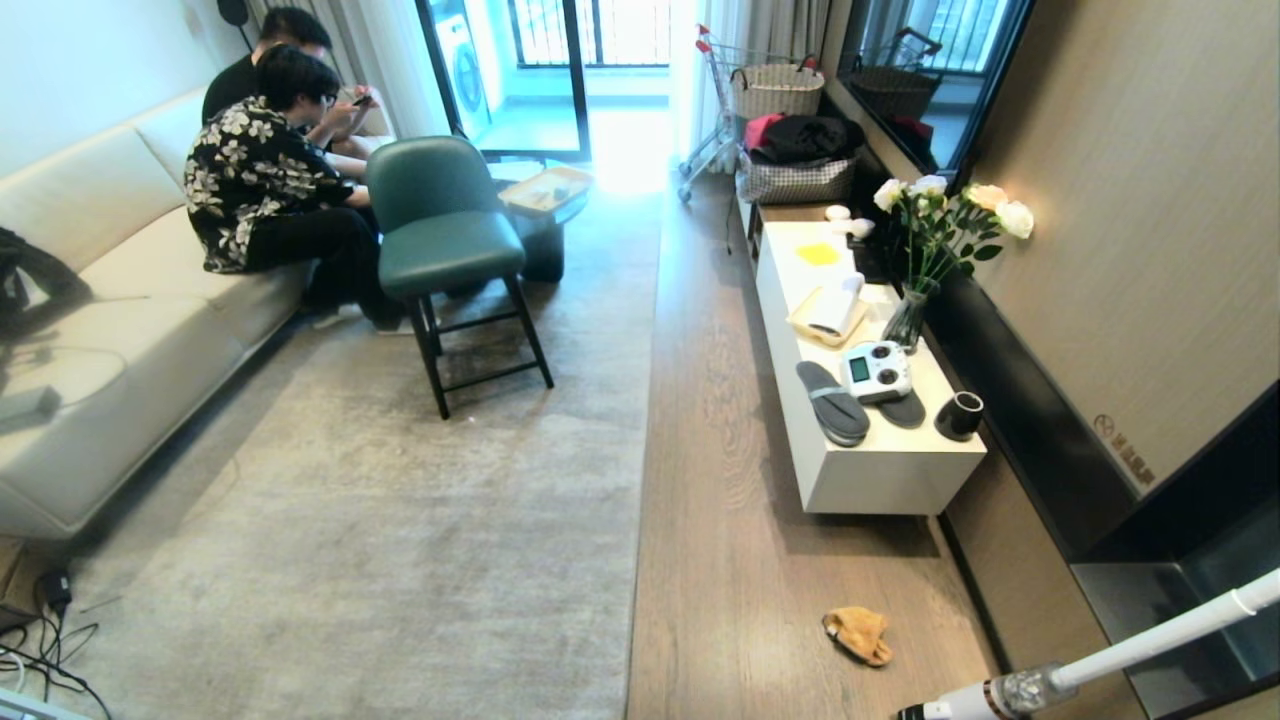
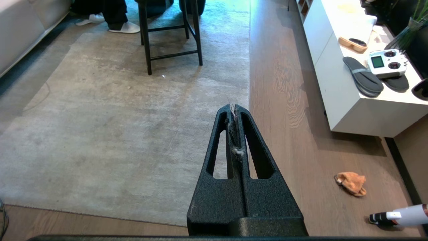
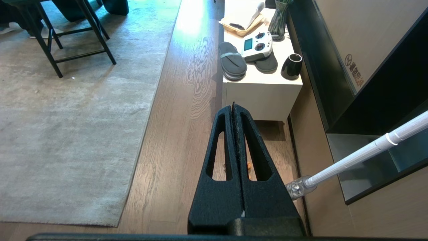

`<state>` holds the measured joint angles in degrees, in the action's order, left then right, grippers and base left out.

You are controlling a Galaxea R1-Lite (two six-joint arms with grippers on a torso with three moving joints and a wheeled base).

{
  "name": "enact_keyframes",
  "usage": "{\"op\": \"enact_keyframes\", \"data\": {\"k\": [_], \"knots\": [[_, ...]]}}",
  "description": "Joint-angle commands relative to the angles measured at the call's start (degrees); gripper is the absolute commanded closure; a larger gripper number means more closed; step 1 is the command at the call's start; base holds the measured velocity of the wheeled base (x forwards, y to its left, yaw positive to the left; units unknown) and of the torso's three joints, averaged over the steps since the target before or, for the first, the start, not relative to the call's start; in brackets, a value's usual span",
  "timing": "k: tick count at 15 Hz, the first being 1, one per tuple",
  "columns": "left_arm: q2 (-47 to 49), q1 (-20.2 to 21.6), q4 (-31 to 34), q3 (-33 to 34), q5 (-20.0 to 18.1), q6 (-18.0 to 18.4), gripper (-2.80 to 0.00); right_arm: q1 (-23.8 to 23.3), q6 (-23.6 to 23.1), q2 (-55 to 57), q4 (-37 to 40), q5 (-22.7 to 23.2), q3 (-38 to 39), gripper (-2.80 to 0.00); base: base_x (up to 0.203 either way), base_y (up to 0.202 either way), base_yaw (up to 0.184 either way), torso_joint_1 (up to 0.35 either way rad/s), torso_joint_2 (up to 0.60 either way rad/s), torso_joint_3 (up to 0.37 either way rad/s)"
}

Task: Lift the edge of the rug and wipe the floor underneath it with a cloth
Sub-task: Pick up the rag

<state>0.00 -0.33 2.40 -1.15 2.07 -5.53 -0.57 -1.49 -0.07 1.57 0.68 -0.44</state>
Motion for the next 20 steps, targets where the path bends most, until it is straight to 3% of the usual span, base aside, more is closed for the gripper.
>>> {"op": "enact_keyframes", "data": {"k": [1, 13, 20], "knots": [[0.0, -0.02, -0.02, 0.0, 0.04, -0.09, 0.0, 0.05, -0.04, 0.07, 0.05, 0.02, 0.0, 0.0, 0.0, 0.0, 0.0, 0.0, 0.0, 0.0], [0.0, -0.02, -0.02, 0.0, 0.04, -0.09, 0.0, -0.04, -0.01, 0.07, 0.01, 0.02, 0.0, 0.0, 0.0, 0.0, 0.0, -0.005, 0.0, 0.004], [0.0, 0.07, -0.02, 0.0, 0.04, -0.01, 0.0, -0.02, -0.01, 0.07, 0.01, 0.02, 0.0, 0.0, 0.0, 0.0, 0.0, -0.098, 0.22, 0.122]]}}
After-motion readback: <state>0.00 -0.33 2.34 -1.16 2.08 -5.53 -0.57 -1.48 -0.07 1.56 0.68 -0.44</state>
